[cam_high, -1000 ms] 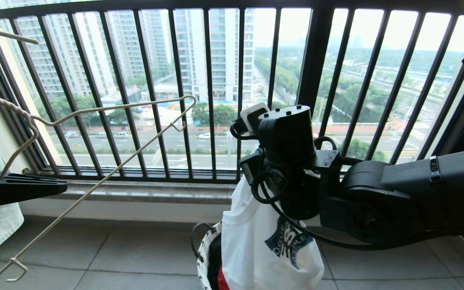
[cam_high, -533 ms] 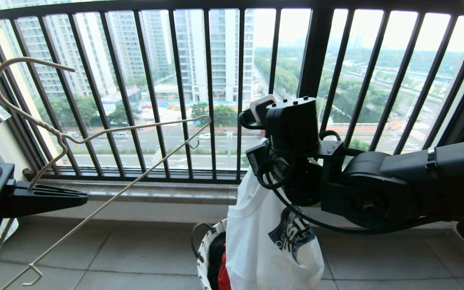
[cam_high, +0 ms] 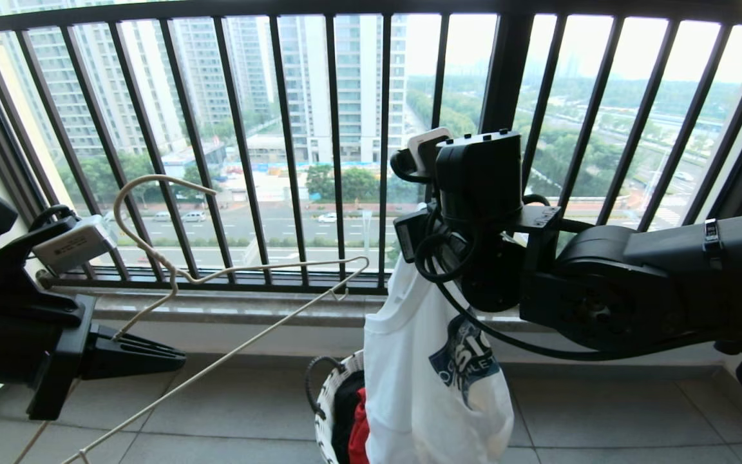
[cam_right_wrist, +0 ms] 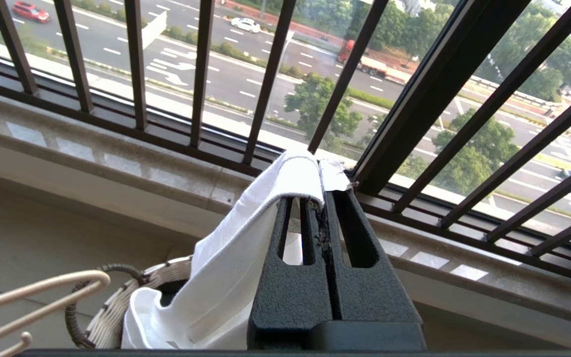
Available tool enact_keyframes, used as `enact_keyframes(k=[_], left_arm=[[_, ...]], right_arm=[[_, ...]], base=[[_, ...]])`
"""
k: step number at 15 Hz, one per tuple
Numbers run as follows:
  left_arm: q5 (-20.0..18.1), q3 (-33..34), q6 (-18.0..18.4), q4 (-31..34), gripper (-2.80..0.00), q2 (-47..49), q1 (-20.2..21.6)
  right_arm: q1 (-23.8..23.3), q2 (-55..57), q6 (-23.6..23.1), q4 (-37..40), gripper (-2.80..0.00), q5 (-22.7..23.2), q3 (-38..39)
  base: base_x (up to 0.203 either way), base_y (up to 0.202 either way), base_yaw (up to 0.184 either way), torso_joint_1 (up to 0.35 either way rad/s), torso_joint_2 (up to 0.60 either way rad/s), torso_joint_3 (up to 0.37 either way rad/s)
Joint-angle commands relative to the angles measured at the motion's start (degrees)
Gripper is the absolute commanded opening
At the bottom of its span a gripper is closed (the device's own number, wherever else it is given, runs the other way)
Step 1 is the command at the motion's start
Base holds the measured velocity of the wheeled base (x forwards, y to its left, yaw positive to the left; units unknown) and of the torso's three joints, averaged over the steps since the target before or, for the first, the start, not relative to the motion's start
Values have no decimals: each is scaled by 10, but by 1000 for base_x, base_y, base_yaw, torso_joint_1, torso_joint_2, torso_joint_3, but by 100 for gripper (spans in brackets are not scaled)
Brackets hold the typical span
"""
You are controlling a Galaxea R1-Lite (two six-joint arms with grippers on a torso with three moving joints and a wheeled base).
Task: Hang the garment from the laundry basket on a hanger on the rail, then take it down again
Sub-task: Pick up clothes from the basket, then hang the clothes on the clothes rack
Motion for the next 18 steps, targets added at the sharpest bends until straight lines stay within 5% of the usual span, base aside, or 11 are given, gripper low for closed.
enact_keyframes(k=[1,7,12,18], left_arm=[[-3,8,2,3,-280,-3,-19],[-2,10,-3,2,-280,-57,-21],[-3,10,-5,2,-280,-78,-18],[-7,11,-8,1,-280,-76,-21]], right_arm=[[0,0,12,1,-280,3,-14],[0,5,146,117,-280,31,-107],[0,4,300,289,-280,129,-202],[1,10,354,296,-280,149,-224]], base=[[0,0,0,0,0,0],[0,0,0,0,0,0],[0,0,0,0,0,0],[0,0,0,0,0,0]])
